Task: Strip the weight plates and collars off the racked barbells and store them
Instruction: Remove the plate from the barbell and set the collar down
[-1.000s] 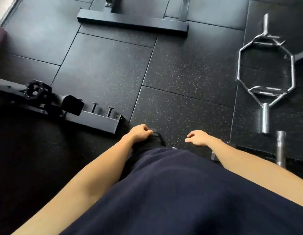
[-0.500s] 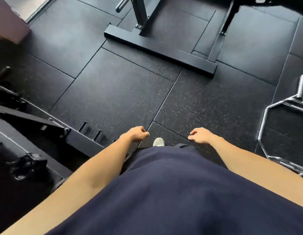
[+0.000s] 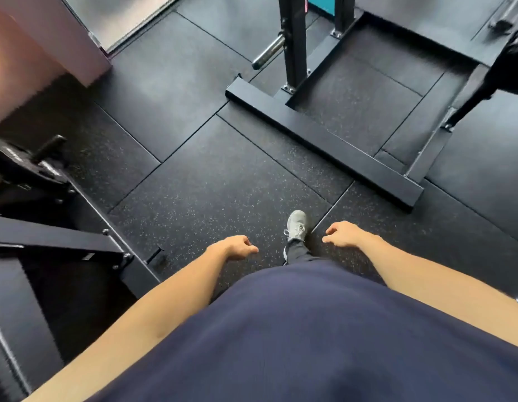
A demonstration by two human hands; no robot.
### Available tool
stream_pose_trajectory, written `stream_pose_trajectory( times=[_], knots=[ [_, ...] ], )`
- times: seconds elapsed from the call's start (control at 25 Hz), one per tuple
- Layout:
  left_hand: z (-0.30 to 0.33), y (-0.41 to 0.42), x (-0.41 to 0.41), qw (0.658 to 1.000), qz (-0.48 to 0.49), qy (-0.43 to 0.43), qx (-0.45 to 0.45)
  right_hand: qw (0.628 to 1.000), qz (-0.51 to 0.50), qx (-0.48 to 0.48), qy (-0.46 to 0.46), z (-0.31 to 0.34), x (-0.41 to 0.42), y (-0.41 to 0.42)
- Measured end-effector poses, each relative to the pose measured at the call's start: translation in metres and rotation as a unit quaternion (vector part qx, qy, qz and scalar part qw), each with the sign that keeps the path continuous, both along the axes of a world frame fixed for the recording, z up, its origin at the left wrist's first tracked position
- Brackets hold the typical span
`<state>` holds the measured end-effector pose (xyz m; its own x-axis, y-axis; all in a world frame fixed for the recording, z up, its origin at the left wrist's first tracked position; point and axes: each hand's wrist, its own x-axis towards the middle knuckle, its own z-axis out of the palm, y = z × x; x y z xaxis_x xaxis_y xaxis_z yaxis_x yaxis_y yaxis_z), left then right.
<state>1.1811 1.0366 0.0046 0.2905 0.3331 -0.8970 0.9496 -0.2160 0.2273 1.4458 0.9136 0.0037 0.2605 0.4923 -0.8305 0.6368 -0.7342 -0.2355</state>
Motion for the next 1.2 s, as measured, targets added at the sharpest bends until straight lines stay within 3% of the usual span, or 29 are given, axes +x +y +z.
stream_pose_trajectory(
  times=[0.24,0.48,0.88,1.2],
  knots=[
    [0.022,0.156,0.056,0.987,0.146,-0.021,0.055,0.991,0.134,0.017,-0.005,0.021,0.082,0.210],
    [0.015,0.267,0.055,0.967,0.252,-0.005,0.028,0.965,0.261,0.020,0.015,0.020,0.080,0.396],
    [0.015,0.552,-0.008,0.954,0.297,-0.008,0.039,0.953,0.296,0.060,0.013,0.026,0.007,0.706],
    [0.012,0.714,-0.035,0.943,0.333,0.002,0.012,0.932,0.361,0.038,0.012,0.020,-0.032,0.906]
  ],
)
